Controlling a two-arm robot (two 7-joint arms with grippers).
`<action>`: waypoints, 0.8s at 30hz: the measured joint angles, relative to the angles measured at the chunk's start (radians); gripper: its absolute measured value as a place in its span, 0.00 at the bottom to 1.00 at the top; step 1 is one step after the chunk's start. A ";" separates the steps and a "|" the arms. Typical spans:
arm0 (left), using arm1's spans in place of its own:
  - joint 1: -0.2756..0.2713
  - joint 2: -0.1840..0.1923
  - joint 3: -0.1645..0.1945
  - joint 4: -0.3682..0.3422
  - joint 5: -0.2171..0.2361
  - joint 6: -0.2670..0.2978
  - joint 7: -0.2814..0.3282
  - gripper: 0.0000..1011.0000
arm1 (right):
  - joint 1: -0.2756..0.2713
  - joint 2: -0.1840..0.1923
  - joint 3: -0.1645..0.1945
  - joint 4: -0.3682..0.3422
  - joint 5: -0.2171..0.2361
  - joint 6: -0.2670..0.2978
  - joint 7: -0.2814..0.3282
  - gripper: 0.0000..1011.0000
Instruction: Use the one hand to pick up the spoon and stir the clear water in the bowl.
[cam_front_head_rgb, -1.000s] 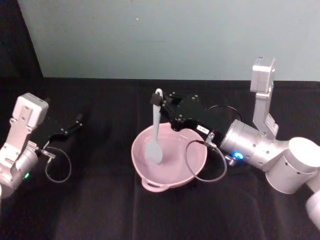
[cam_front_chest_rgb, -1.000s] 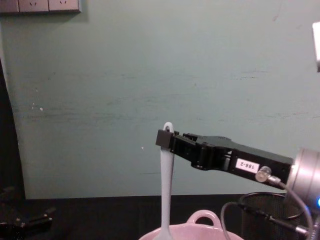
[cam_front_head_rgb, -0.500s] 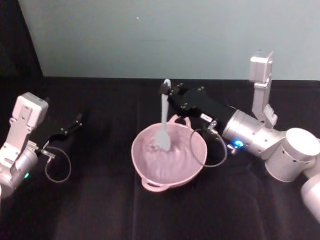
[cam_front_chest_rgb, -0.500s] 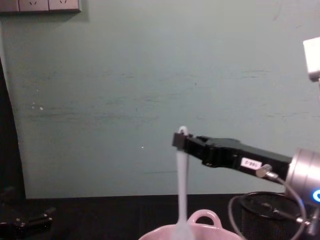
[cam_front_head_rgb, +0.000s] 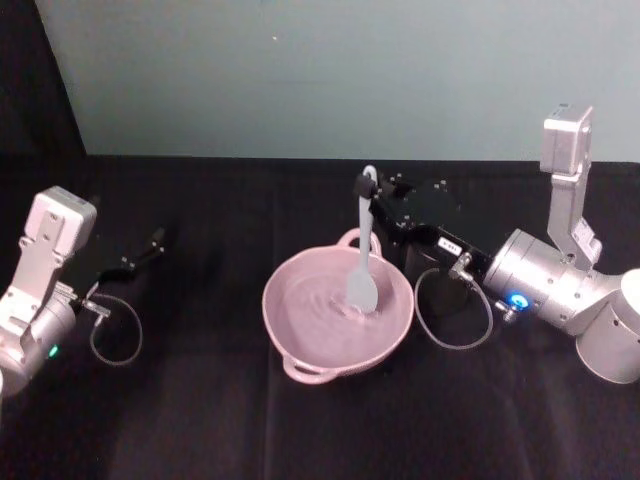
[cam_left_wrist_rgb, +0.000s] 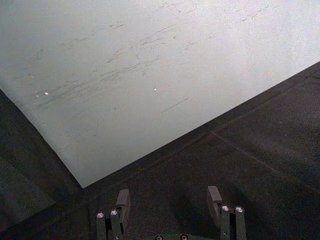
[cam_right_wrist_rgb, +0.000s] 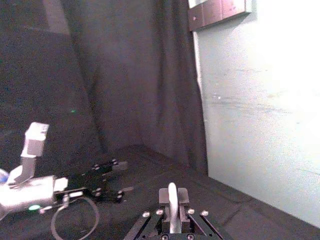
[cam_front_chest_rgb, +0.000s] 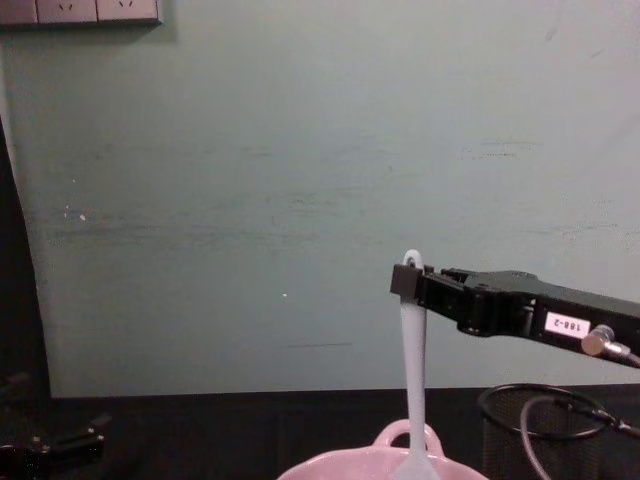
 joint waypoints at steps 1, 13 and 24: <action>0.000 0.000 0.000 0.000 0.000 0.000 0.000 1.00 | -0.014 0.006 -0.001 -0.022 0.000 0.009 -0.003 0.10; 0.000 0.000 0.000 0.000 0.000 0.000 0.000 1.00 | -0.024 -0.027 -0.054 -0.068 0.007 0.035 0.012 0.10; 0.000 0.000 0.000 0.000 0.000 0.000 0.000 1.00 | 0.069 -0.105 -0.082 0.088 0.009 0.009 0.040 0.10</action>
